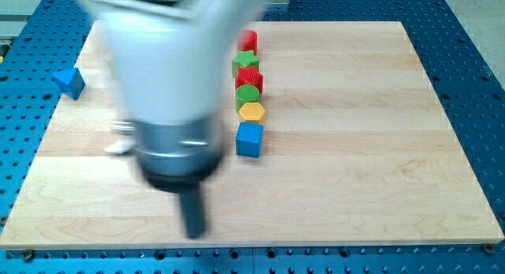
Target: Move the blue triangle to the top left of the board
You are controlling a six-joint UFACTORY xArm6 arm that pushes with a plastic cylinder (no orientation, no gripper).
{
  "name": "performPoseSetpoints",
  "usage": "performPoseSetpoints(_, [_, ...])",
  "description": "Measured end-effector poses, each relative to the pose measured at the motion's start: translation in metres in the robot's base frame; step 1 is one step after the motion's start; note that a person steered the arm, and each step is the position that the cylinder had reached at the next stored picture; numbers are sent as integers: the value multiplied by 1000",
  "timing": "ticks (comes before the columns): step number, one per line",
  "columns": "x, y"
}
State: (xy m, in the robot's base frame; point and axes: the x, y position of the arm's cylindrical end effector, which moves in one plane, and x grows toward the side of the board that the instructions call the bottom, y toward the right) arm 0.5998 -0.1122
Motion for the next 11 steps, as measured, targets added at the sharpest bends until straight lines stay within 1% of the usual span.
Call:
performPoseSetpoints(1, [-23, -80])
performPoseSetpoints(2, [-37, -104])
performPoseSetpoints(3, [-56, -141])
performPoseSetpoints(4, [-115, -173])
performPoseSetpoints(5, [-162, -193])
performPoseSetpoints(6, [-201, -187])
performPoseSetpoints(8, [-294, -134])
performPoseSetpoints(9, [-318, -111])
performPoseSetpoints(10, [-305, -107])
performPoseSetpoints(11, [-221, -83])
